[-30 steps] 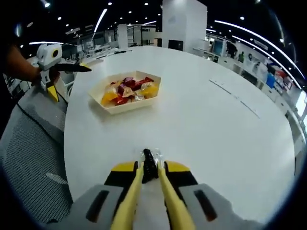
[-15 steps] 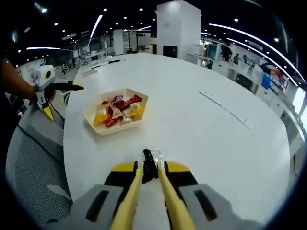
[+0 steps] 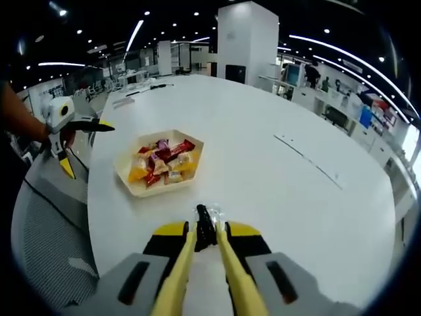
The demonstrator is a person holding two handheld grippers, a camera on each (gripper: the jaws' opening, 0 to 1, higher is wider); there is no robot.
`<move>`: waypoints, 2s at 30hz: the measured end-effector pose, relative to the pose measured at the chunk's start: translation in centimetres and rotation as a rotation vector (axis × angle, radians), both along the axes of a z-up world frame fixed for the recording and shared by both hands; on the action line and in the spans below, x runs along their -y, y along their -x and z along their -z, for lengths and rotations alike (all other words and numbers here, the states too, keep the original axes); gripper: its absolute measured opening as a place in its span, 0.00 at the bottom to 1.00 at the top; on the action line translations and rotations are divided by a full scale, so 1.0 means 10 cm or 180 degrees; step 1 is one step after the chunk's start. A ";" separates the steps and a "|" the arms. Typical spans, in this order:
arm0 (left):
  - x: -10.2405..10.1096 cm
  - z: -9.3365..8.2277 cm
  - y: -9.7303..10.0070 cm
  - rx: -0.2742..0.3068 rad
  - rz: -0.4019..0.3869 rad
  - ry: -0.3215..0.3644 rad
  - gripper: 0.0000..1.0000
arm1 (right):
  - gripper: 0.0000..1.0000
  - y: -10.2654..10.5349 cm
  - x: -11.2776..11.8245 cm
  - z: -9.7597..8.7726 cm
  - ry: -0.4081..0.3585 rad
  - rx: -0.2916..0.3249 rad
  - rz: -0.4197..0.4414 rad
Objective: Place the target food into the container with the food tongs after gripping and lifting it, then release it inside without dropping or visibly crushing the food.
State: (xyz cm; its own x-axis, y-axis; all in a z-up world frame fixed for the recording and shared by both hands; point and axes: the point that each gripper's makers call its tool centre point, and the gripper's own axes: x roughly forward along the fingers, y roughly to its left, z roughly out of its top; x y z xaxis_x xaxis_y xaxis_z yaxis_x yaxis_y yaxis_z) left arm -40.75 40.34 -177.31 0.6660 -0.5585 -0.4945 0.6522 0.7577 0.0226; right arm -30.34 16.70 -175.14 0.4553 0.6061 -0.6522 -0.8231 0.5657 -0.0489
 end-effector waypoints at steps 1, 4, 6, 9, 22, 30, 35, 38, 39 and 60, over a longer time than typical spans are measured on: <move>0.00 0.00 0.00 0.0003 0.0004 0.0009 1.00 | 0.21 -0.01 -0.03 -0.02 -0.0006 0.0016 -0.0012; -0.02 0.00 -0.01 -0.0003 -0.0027 0.0017 1.00 | 0.21 -0.06 -0.17 -0.06 -0.0022 0.0046 -0.0057; -0.03 0.00 -0.01 -0.0011 -0.0041 0.0014 1.00 | 0.21 -0.08 -0.27 -0.09 -0.0039 0.0049 -0.0094; -0.03 0.00 -0.01 -0.0007 -0.0038 -0.0004 1.00 | 0.21 -0.11 -0.41 -0.14 -0.0054 0.0076 -0.0150; -0.03 0.01 0.00 0.0040 0.0017 -0.0091 0.99 | 0.21 -0.22 -1.24 -0.36 -0.0178 0.0161 -0.0424; -0.10 0.01 -0.03 0.0056 -0.0077 -0.0121 0.99 | 0.22 -0.31 -1.59 -0.32 -0.0246 0.0092 -0.0453; -0.10 0.03 -0.03 0.0064 -0.0050 -0.0155 0.99 | 0.23 -0.32 -1.75 -0.30 -0.0296 0.0089 -0.0468; -0.10 0.05 -0.02 0.0072 -0.0012 -0.0184 0.99 | 0.24 -0.30 -1.76 -0.32 -0.0252 0.0211 -0.0522; -0.10 0.06 -0.02 0.0054 -0.0008 -0.0184 0.99 | 0.24 -0.28 -1.76 -0.32 -0.0247 0.0183 -0.0535; -0.03 0.09 0.03 0.0024 0.0141 -0.0174 0.99 | 0.25 -0.01 -1.32 -0.92 -0.0918 0.0593 -0.0474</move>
State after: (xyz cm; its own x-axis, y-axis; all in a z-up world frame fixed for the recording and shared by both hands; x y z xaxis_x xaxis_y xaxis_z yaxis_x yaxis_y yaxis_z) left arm -41.04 40.67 -178.23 0.6449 -0.5599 -0.5202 0.6849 0.7255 0.0682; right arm -30.27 29.87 -165.91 0.4432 0.8213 -0.3593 -0.8894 0.4529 -0.0618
